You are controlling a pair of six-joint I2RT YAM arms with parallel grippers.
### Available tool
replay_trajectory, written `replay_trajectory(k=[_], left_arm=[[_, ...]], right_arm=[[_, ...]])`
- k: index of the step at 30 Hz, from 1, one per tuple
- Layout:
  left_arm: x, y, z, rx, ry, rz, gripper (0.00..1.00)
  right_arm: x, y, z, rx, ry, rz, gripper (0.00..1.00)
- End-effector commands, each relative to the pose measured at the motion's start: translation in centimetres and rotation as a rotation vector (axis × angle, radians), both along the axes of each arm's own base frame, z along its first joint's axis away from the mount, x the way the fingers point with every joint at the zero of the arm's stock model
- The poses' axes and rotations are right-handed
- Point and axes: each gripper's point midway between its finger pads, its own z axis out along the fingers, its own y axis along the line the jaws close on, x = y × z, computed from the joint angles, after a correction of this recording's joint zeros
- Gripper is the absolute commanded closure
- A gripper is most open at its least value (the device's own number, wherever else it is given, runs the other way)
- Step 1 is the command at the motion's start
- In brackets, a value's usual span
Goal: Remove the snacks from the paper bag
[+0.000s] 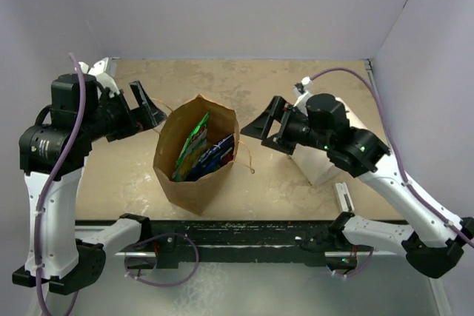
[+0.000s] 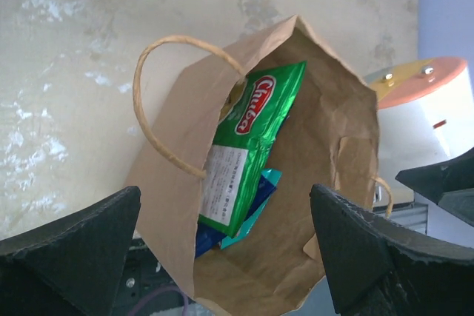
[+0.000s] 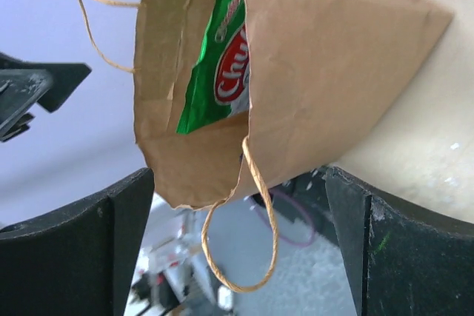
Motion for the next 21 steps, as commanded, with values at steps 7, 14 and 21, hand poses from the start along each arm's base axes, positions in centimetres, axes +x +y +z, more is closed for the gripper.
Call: replay_trajectory(k=[7,14,21], left_arm=[[0.6,-0.8,-3.4,-0.002,0.125,-0.034,0.01],[2.8,-3.0,-3.8,-0.107,0.113,-0.084,0.05],[4.7,-3.5,-3.1,-0.162,0.082,-0.076,0.24]], right_arm=[[-4.4,5.3,-2.6,0.126,0.216,0.285,0.15],[-6.2,4.8,-4.1,0.09,0.204,0.358,0.25],[-6.4,4.6,-2.8,0.1,0.18,0.366,0.41]])
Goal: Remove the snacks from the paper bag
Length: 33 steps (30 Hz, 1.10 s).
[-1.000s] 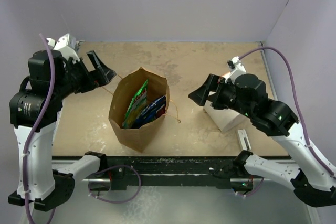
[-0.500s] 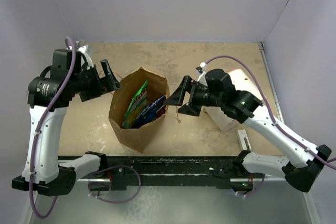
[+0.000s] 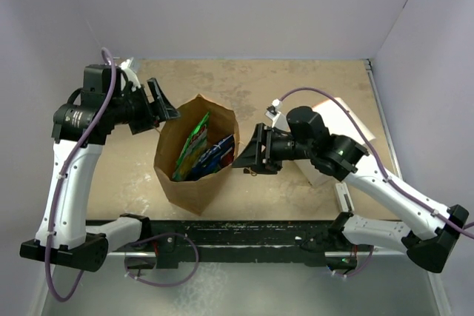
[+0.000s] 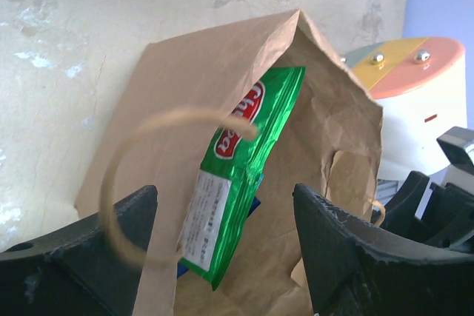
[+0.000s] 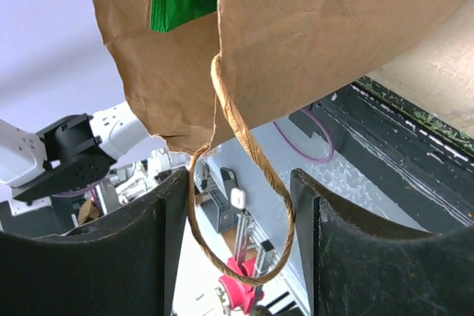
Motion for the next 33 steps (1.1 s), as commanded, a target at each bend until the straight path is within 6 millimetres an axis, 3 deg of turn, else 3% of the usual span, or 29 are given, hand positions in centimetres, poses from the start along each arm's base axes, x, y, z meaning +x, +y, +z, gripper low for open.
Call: replay_trajectory(k=[1,8,13,17,21,25,33], left_arm=[[2.0,-0.5,2.2,-0.078,-0.087,0.017,0.26],[2.5,0.6,2.7,-0.047,-0.115,0.063,0.43],[2.6,1.3,2.9,-0.009,-0.129,0.08,0.58],[3.0,1.7,3.2,0.016,-0.138,0.085,0.74],[3.8,2.4,4.3,0.06,-0.166,0.101,0.88],[4.8,3.7,6.1,0.118,-0.208,0.137,0.95],[7.8,7.1,10.7,0.194,-0.326,0.233,1.0]], right_arm=[[-0.2,0.1,2.6,0.046,-0.075,0.04,0.43],[0.3,-0.2,2.9,0.007,-0.099,0.027,0.64],[0.6,-0.6,3.3,-0.017,-0.119,0.009,0.78],[1.0,-0.7,3.7,-0.034,-0.137,0.007,0.95],[1.8,-0.5,4.0,-0.067,-0.176,0.013,1.0],[3.3,0.2,3.7,-0.117,-0.211,0.014,1.0],[6.8,3.9,4.5,-0.141,-0.322,0.099,1.0]])
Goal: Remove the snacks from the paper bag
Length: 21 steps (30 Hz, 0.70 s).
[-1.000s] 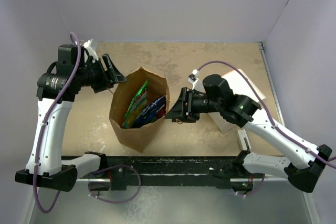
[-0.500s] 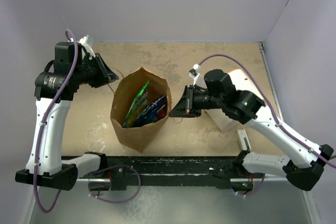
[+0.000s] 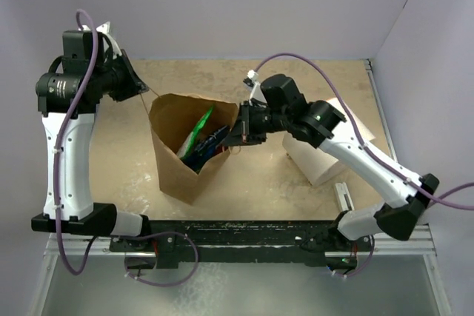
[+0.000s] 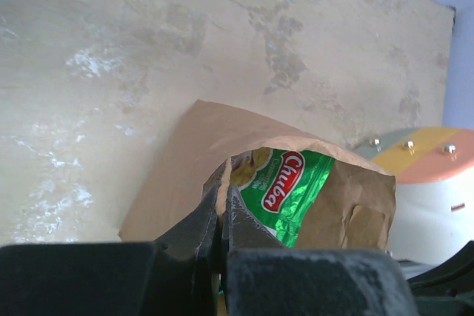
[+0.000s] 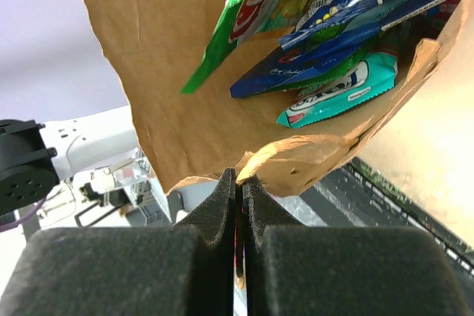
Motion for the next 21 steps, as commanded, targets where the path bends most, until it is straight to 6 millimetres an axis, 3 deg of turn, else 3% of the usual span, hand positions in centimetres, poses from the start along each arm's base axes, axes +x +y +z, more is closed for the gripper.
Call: replay_trajectory(k=[1,6,10,15,21], left_arm=[[2.5,2.8,6.0,0.061,-0.223,0.072,1.0],[4.2,3.3,8.5,0.08,-0.307,0.062,1.0],[4.8,2.3,8.4,0.071,-0.319,-0.005,1.0],[4.2,-0.6,5.8,-0.016,-0.279,-0.161,1.0],[2.1,-3.7,4.1,-0.16,-0.257,-0.3,1.0]], right_arm=[[2.4,2.0,2.3,0.011,-0.135,0.06,1.0],[4.4,4.9,3.4,0.029,-0.17,0.115,1.0],[4.9,6.5,1.8,0.022,-0.15,0.173,1.0],[3.9,5.8,-1.9,-0.04,-0.106,0.218,1.0],[1.0,3.7,-5.9,-0.131,-0.075,0.275,1.0]])
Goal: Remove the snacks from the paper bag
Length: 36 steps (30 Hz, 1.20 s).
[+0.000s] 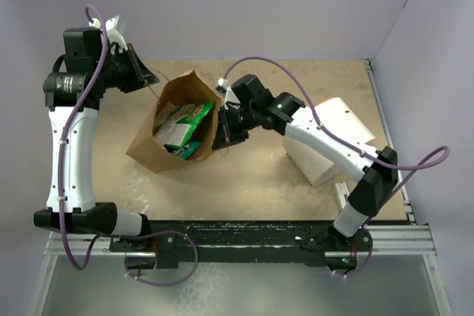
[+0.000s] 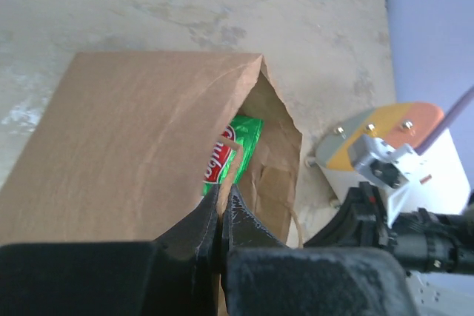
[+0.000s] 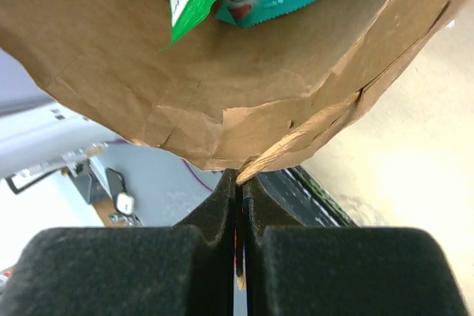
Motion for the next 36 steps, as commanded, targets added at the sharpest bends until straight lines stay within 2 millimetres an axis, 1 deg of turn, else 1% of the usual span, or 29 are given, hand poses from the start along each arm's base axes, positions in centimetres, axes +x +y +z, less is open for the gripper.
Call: replay_trajectory(k=[1,3,6,7,8,9,11,12,14,15,16,17,18,19,21,22,25,26,29,30,32,36], left_arm=[[-2.1,-3.0,3.5,-0.128,-0.155,-0.152,1.0],[-2.8,-3.5,3.2,-0.164,-0.151,-0.162,1.0],[-3.5,-4.0,2.8,-0.2,-0.14,-0.178,1.0],[-3.7,-4.0,2.6,-0.2,-0.135,-0.177,1.0],[-3.8,-3.9,2.6,-0.199,-0.131,-0.174,1.0],[-3.9,-3.9,2.4,-0.196,-0.126,-0.17,1.0],[-4.1,-3.8,2.2,-0.194,-0.116,-0.168,1.0],[-4.1,-3.8,2.2,-0.194,-0.113,-0.168,1.0],[-4.2,-3.8,1.9,-0.196,-0.101,-0.168,1.0],[-4.2,-3.9,1.9,-0.198,-0.097,-0.168,1.0],[-4.2,-3.9,1.8,-0.201,-0.094,-0.17,1.0],[-4.3,-4.0,1.8,-0.203,-0.093,-0.173,1.0],[-4.4,-4.0,1.8,-0.203,-0.09,-0.174,1.0],[-4.4,-3.9,1.8,-0.202,-0.086,-0.172,1.0],[-4.5,-3.9,1.6,-0.203,-0.073,-0.164,1.0],[-4.6,-3.9,1.5,-0.205,-0.067,-0.163,1.0],[-4.8,-3.9,1.3,-0.215,-0.052,-0.152,1.0],[-4.9,-3.9,1.2,-0.22,-0.048,-0.149,1.0],[-5.1,-4.0,1.2,-0.234,-0.038,-0.144,1.0],[-5.2,-4.0,1.3,-0.238,-0.037,-0.142,1.0],[-5.2,-4.0,1.4,-0.245,-0.033,-0.133,1.0],[-5.3,-4.4,1.8,-0.271,-0.028,-0.15,1.0]], right_arm=[[-3.2,-1.7,-0.3,-0.004,-0.032,0.088,1.0],[-3.7,-2.5,-0.9,-0.024,-0.035,0.082,1.0],[-3.5,-3.9,-1.0,-0.064,-0.076,0.046,0.96],[-3.6,-4.6,-1.1,-0.095,-0.075,0.034,0.94],[-3.5,-5.2,-0.7,-0.113,-0.097,0.036,0.92],[-2.8,-5.7,-0.1,-0.141,-0.145,0.011,0.9],[-1.6,-7.1,0.6,-0.209,-0.229,-0.008,0.81],[-1.0,-7.9,1.0,-0.246,-0.275,-0.019,0.78],[0.3,-9.4,2.1,-0.31,-0.368,-0.035,0.75],[0.9,-10.1,2.8,-0.338,-0.429,-0.031,0.74],[2.1,-10.6,4.1,-0.359,-0.521,-0.034,0.73],[2.5,-10.5,5.2,-0.351,-0.579,-0.023,0.71],[2.9,-10.3,6.3,-0.334,-0.634,-0.008,0.67],[3.2,-9.8,7.3,-0.314,-0.686,0.014,0.65],[3.7,-8.4,8.7,-0.286,-0.793,0.067,0.63],[3.8,-7.5,9.1,-0.282,-0.843,0.101,0.61],[4.0,-4.7,9.0,-0.293,-0.978,0.219,0.59],[3.6,-3.7,8.7,-0.29,-1.019,0.281,0.58],[2.8,-1.7,8.1,-0.3,-1.159,0.447,0.58],[2.6,-1.3,7.9,-0.299,-1.204,0.505,0.59],[3.0,-0.9,7.9,-0.319,-1.274,0.543,0.61],[3.6,-0.2,7.6,-0.354,-1.33,0.613,0.6]])
